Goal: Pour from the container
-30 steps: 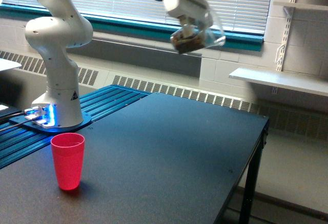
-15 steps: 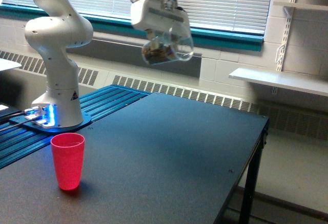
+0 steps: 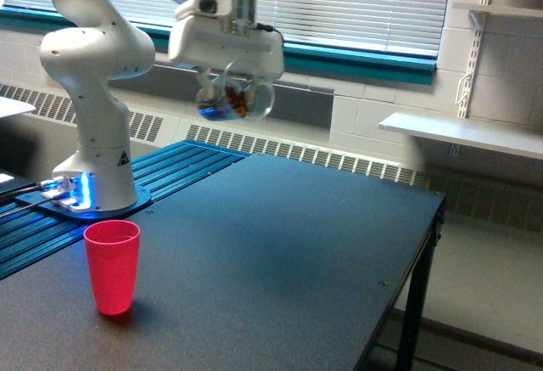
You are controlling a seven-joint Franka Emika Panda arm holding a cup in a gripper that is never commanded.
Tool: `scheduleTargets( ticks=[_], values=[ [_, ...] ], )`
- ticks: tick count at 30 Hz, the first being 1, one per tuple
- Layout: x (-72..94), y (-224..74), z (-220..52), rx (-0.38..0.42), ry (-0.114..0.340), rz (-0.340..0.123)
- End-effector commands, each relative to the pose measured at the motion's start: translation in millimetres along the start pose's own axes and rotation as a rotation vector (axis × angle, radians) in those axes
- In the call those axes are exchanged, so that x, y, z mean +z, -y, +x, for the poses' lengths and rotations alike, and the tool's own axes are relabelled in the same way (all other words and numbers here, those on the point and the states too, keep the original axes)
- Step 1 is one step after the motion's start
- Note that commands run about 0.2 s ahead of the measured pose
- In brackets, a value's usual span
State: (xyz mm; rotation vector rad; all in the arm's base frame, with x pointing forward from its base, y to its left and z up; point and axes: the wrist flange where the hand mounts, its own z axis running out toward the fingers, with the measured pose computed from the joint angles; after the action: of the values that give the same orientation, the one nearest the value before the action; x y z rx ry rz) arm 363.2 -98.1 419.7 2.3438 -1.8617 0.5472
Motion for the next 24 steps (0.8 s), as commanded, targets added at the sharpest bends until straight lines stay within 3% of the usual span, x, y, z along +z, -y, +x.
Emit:
scheduleTargets(
  ticks=[1, 24],
  values=[
    [9.2, -21.6, 9.5, 0.153, 0.007, -0.023],
    [51.0, -89.7, 9.4, 0.48, 0.076, -0.121]
  ],
)
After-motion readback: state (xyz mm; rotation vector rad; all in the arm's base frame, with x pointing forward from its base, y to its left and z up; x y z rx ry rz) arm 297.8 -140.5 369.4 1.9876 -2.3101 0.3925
